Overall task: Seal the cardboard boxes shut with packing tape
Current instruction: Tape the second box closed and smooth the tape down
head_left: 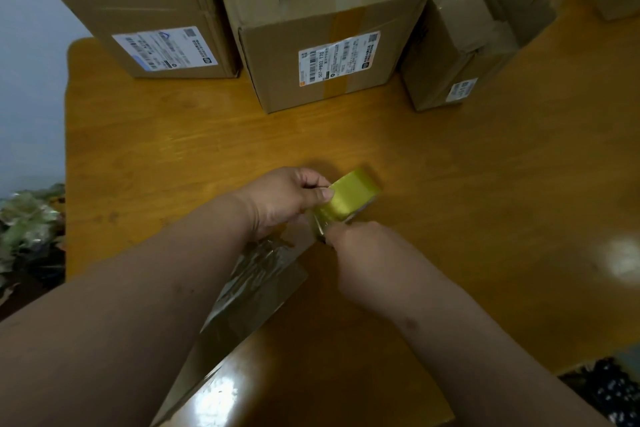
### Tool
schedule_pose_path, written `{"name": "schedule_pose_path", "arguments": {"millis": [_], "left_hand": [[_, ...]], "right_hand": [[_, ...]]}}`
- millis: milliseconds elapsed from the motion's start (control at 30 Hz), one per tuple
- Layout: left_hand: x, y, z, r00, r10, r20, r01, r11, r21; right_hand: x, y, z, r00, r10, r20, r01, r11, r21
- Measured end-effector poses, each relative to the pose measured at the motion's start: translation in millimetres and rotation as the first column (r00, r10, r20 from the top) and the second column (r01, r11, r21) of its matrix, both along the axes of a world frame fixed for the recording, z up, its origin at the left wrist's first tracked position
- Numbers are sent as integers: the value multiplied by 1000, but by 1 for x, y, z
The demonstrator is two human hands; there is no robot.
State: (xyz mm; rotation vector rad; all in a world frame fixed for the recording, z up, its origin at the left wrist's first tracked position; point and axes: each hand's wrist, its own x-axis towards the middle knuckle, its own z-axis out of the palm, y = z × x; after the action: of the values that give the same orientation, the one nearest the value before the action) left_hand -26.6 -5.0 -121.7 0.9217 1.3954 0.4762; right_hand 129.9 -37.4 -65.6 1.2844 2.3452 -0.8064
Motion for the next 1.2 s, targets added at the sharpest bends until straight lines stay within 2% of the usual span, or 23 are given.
{"name": "schedule_pose_path", "arguments": {"millis": [100,233,333,433,500,767,933,1033,1200], "left_hand": [[1,0,0,1000,11,-16,-11,1000,10],[2,0,-1,1000,27,10,-27,1000,-7],[0,2,-2,999,46,25,-45,998,-33],[-3,3,-3,998,40,53,-38,998,-50],[-3,4,-4,995,52,80,-47,997,-59],[-6,5,-4,990,85,112,-74,993,-93],[-4,3,-4,991,76,106,-66,994,-92],[-4,-1,-7,989,81,125,-71,994,-77],[-3,-6,-9,994,48,94,-45,999,-30]], "right_hand": [[16,-9,-7,997,-23,70,28,997,-75],[35,-10,-8,988,-146,44,150,982,-110],[41,-7,4,973,-201,-113,193,978,-76],[37,-3,12,936,-181,-303,190,982,1],[32,-2,9,931,-152,-333,172,985,30],[8,-5,-21,953,-81,-291,116,988,103],[7,-1,-19,971,-68,-230,96,989,112],[6,-1,-13,985,2,-170,25,988,152],[7,0,-5,985,-22,-169,39,995,95]]}}
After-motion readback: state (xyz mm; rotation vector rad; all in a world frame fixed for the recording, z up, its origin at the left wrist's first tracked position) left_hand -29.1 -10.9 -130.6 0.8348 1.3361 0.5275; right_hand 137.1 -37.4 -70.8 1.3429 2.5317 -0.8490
